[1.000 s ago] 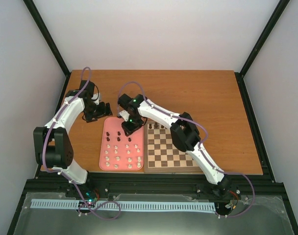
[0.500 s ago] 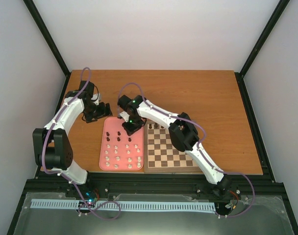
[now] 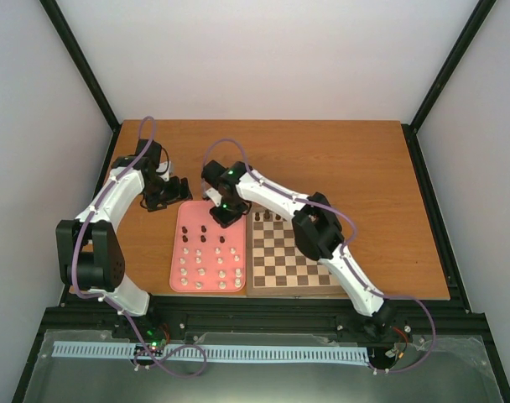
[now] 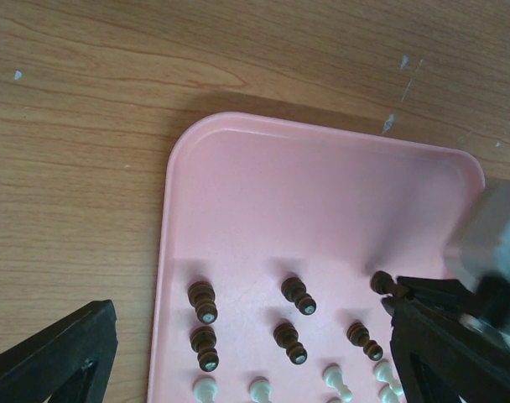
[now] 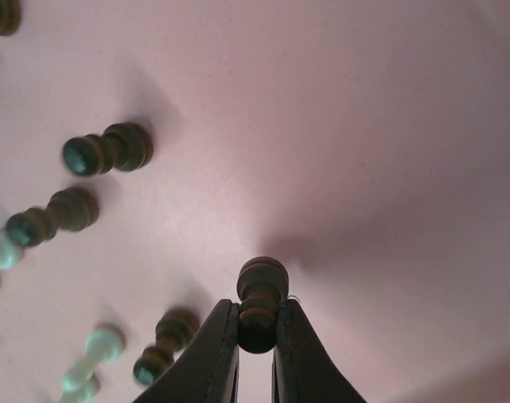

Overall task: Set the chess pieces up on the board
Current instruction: Pick up the chess piece from the storage box, then place the chess piece on the chessboard.

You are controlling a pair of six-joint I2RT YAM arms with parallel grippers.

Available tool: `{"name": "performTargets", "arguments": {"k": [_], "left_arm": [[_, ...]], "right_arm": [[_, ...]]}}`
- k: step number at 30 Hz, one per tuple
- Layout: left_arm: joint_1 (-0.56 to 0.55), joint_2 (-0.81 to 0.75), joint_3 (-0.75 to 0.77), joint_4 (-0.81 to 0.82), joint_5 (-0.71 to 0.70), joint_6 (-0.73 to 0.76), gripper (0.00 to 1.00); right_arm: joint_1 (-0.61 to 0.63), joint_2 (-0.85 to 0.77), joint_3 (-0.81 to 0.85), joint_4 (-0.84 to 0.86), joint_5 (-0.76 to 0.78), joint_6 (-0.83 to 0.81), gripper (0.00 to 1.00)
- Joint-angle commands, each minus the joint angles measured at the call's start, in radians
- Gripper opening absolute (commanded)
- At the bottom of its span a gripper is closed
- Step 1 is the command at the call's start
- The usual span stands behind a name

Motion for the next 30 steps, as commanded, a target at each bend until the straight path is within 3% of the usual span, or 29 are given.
{"name": "performTargets", "arguments": {"k": [1,8,17,22,30], "left_arm": [[-0.002,-0.035,0.007,0.012,0.004,0.005,1.00],[-0.001,-0.026,0.016,0.010,-0.003,0.006,1.00],[-0.002,-0.014,0.010,0.005,-0.011,0.010,1.00],[-0.002,0.003,0.022,0.004,-0.008,0.009,0.99],[-0.002,0.013,0.040,-0.003,-0.017,0.010,1.00]], "right_arm": [[0.006,-0.184,-0.040,0.031,0.049,-0.001,0.03],[-0.043,-0.465,-0.321,0.043,0.123,0.055,0.03],[-0.222,-0.830,-0.808,0.070,0.131,0.112,0.03],[-0.279,-0.858,-0.914,0.091,0.165,0.110,0.03],[-0.351,-0.780,-0.945,0.129,0.184,0.113,0.03]]}}
